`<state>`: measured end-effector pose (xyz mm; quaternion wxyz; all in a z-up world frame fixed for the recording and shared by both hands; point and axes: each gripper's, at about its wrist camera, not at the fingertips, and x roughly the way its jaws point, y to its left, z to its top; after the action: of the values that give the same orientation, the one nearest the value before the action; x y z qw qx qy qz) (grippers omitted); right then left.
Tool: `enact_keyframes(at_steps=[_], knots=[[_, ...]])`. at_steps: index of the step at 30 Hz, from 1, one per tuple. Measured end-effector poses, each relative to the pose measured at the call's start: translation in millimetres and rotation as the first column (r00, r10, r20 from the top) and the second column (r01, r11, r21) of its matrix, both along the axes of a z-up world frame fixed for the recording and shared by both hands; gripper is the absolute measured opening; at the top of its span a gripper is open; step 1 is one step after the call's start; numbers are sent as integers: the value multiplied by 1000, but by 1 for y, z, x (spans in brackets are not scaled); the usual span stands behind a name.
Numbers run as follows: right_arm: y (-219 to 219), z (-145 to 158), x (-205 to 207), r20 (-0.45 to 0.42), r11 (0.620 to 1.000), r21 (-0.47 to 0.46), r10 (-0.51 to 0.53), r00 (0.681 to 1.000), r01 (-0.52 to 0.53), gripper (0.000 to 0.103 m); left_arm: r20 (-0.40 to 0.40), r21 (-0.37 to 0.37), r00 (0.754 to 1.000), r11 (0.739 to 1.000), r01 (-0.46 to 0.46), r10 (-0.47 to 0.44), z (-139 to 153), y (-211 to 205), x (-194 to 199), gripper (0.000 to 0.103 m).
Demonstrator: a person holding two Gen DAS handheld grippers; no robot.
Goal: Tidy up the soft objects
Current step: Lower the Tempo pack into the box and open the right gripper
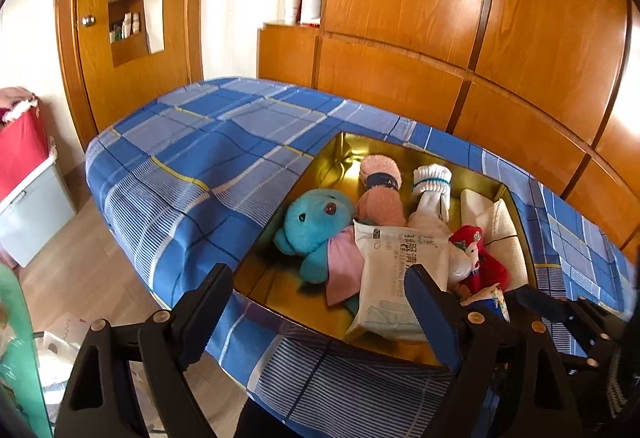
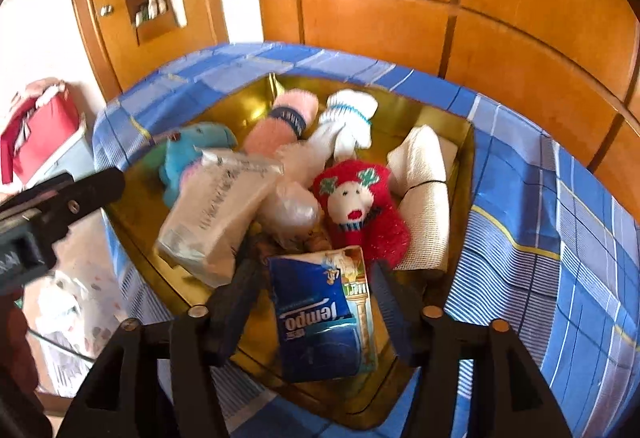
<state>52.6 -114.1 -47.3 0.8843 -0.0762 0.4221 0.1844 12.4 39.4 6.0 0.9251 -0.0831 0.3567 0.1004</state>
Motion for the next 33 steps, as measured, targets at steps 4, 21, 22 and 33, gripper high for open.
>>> enact_keyframes(at_steps=[4, 21, 22, 33], knots=[[-6, 13, -14, 62, 997, 41, -75, 995, 73, 62, 54, 23, 999, 1000, -11, 10, 8, -7, -12, 92], [-29, 33, -39, 165, 965, 67, -261, 951, 253, 62, 92, 40, 995, 999, 19, -23, 14, -29, -32, 94], [-29, 34, -39, 164, 965, 68, -262, 951, 254, 62, 91, 38, 996, 999, 19, -23, 14, -28, -32, 95], [-25, 34, -41, 168, 968, 68, -248, 954, 240, 62, 91, 34, 996, 999, 17, -20, 14, -26, -32, 95]])
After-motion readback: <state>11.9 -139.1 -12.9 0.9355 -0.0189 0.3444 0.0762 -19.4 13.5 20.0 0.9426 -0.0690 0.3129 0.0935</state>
